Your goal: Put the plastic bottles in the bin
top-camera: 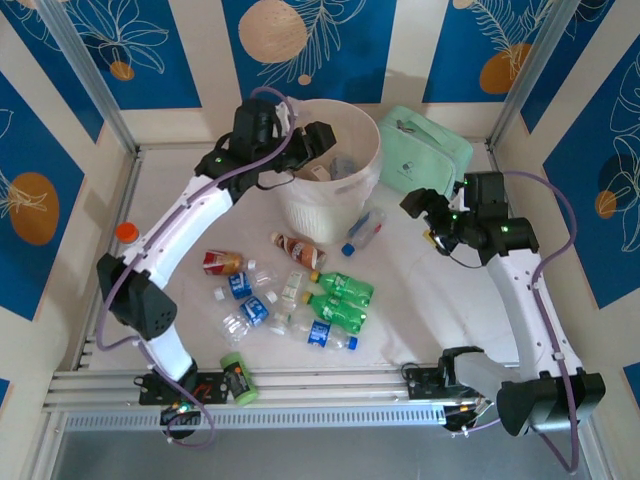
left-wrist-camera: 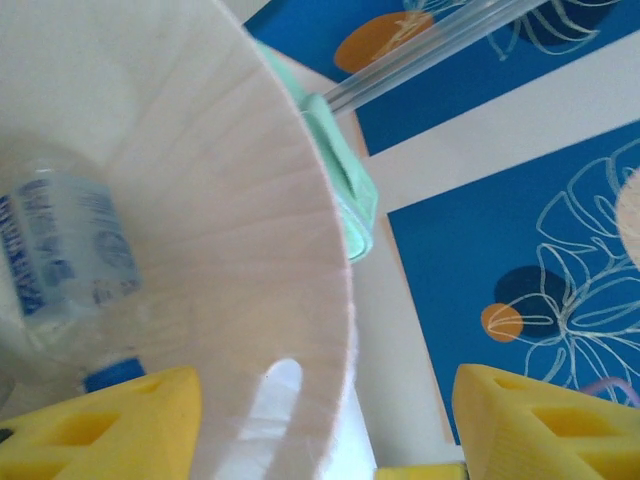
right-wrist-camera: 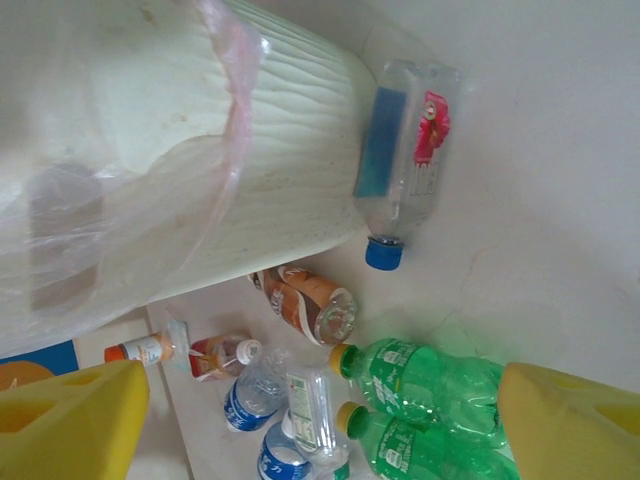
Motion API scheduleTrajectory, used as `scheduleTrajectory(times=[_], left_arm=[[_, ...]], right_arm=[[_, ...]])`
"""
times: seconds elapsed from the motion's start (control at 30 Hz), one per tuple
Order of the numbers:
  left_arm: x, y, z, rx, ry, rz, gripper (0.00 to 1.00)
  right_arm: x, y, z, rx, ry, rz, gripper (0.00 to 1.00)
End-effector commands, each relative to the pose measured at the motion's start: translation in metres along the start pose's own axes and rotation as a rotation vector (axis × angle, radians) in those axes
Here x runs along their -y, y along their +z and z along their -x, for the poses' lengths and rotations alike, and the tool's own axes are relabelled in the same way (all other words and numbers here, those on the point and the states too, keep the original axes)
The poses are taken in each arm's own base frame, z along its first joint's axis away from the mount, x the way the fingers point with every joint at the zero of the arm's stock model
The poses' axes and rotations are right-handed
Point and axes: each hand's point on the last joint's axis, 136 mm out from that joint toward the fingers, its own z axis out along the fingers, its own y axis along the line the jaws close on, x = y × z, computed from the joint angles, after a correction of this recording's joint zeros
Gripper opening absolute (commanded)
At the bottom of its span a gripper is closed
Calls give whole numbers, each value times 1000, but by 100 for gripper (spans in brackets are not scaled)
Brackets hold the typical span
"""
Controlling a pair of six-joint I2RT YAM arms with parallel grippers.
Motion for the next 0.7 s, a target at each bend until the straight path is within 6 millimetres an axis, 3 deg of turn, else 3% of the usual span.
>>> scheduleTrajectory(times=[0.0,0.4,0.67], left_arm=[[41,-35,5,71,135,-104,68],[12,-91,-30,108,215,-36,80],[-16,-103,-48,101,171,14,80]], right_arm=[[8,19,-4,-44,9,-17,90],[40,104,-2,-138,104,-136,89],[56,156,-3,-209,154,-218,89]])
